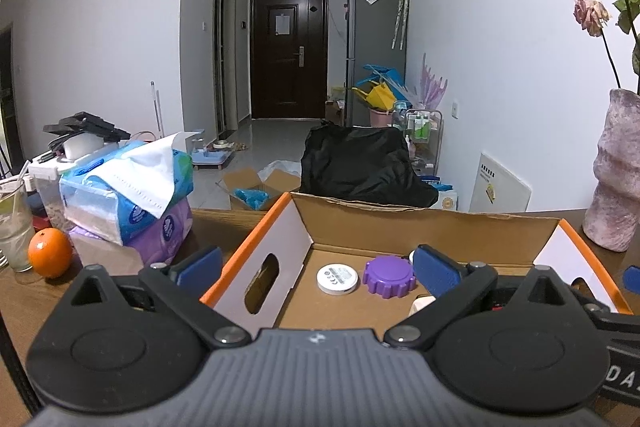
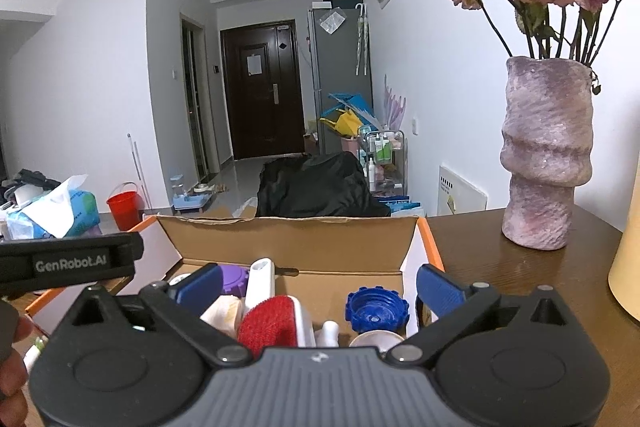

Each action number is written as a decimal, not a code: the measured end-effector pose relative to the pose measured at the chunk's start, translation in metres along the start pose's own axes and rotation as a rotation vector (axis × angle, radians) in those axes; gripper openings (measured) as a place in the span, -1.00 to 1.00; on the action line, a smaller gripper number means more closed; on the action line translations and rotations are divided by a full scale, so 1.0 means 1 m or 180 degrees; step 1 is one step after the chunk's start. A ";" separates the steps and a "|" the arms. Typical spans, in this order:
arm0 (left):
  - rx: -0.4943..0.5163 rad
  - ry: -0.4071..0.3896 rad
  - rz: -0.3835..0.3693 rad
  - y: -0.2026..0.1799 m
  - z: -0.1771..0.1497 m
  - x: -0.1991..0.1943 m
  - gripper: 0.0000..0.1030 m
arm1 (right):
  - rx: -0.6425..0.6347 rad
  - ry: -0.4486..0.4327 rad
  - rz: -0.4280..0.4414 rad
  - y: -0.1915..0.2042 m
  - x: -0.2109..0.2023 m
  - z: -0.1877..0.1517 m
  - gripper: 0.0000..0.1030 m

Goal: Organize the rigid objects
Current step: 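Withdraw both open grippers from the box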

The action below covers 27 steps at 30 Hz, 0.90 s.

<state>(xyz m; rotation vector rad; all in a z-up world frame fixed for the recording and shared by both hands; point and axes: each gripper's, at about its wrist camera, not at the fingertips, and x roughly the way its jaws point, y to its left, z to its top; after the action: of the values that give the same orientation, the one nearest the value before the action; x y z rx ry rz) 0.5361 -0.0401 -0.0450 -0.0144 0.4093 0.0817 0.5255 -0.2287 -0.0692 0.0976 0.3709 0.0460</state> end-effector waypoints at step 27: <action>-0.0073 -0.0032 0.0003 0.026 -0.028 -0.066 1.00 | 0.0075 -0.0116 -0.0060 -0.003 -0.067 -0.014 1.00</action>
<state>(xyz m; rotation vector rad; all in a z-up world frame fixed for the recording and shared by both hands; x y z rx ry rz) 0.4629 -0.0203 -0.0447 -0.0364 0.3982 0.0872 0.4582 -0.2349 -0.0587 0.1180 0.3358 0.0212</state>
